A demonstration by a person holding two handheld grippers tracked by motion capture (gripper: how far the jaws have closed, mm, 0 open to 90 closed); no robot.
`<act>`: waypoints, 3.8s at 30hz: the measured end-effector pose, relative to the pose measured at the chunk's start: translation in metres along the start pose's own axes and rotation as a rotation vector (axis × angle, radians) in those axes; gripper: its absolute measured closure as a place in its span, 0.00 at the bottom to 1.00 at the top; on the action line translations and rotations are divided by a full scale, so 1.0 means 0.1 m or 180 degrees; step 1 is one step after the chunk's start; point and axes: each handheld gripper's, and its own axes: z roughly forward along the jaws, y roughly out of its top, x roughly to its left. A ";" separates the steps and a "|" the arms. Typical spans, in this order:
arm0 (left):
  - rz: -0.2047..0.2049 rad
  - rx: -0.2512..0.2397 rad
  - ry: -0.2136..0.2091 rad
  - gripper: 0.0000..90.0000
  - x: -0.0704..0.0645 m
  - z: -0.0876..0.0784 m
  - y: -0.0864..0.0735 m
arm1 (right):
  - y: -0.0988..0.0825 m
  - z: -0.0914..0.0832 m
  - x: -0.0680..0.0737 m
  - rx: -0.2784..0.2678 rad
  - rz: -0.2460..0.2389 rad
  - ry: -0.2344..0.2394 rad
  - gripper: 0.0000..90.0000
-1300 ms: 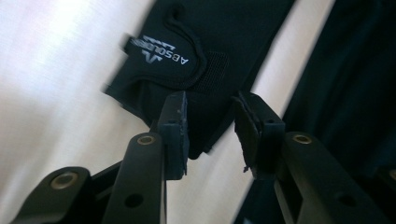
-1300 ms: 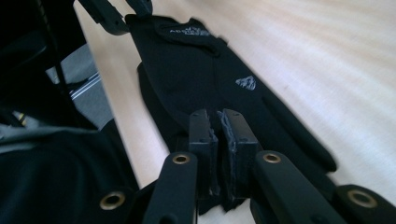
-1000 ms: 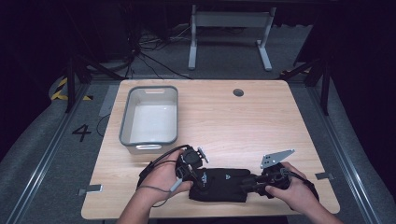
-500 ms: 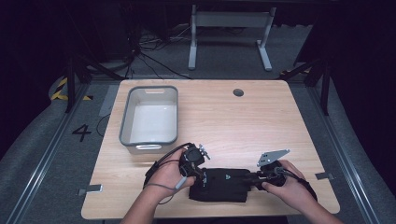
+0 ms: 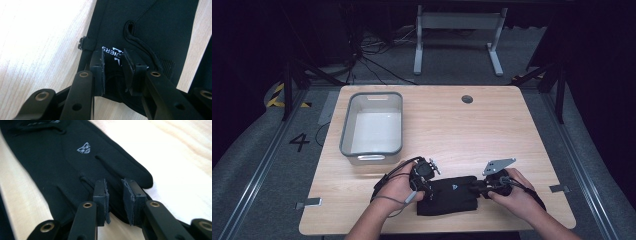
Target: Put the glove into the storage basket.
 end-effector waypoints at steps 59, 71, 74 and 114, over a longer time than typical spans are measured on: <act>0.0000 -0.0414 -0.0067 0.60 -0.19 0.09 0.43 | -0.26 -0.51 -0.64 -0.0544 0.0793 -0.0196 0.71; 0.0159 -0.0270 -0.0069 0.48 -0.20 0.21 0.41 | -0.27 -0.51 -0.64 -0.0578 0.0838 0.0009 0.68; 0.0217 -0.0205 -0.0100 0.45 -0.22 0.25 0.41 | -0.27 -0.51 -0.63 -0.0602 0.0845 0.0116 0.68; 0.0070 -0.0100 0.0034 0.85 -0.27 0.26 0.46 | -0.26 -0.49 -0.62 -0.0623 0.0841 0.0193 0.67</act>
